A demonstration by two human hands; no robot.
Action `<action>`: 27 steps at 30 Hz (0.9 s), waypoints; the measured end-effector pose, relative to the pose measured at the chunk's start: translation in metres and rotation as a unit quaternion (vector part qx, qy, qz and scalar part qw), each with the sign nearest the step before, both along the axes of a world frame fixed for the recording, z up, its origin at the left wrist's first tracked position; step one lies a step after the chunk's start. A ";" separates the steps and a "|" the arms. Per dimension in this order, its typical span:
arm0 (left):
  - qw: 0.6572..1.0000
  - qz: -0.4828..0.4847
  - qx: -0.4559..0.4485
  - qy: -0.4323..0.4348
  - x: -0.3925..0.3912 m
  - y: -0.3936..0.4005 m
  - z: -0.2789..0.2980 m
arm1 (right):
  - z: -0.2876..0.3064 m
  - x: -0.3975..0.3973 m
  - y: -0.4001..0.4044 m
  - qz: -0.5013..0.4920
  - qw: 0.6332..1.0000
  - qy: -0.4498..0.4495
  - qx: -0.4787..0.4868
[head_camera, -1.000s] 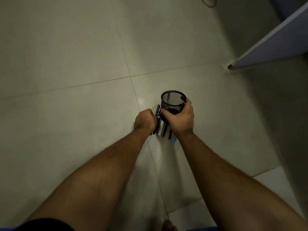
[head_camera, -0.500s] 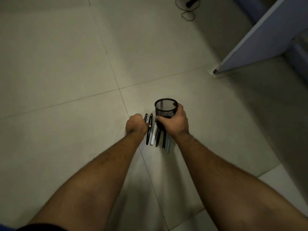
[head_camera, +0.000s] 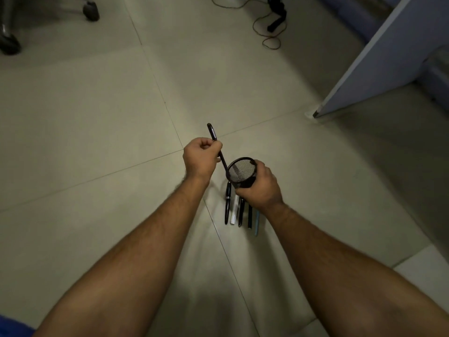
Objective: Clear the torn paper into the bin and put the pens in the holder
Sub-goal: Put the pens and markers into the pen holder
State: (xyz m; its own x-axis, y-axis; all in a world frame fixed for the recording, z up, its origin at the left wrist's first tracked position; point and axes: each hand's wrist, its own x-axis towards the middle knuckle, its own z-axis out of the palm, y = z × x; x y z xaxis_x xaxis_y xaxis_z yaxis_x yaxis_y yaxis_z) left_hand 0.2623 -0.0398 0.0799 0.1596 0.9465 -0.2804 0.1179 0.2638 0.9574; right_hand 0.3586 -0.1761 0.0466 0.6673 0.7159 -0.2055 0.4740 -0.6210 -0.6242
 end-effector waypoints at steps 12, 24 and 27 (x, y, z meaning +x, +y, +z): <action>0.973 -0.117 0.088 0.179 -0.006 -0.033 -0.030 | 0.006 0.010 -0.005 -0.083 0.993 0.059 0.057; 0.868 -0.251 0.049 0.425 -0.010 -0.074 -0.082 | -0.006 0.018 -0.029 -0.094 0.987 0.113 0.072; 0.924 -0.171 0.019 0.343 -0.012 -0.059 -0.065 | -0.003 0.014 -0.024 -0.096 0.985 0.125 0.071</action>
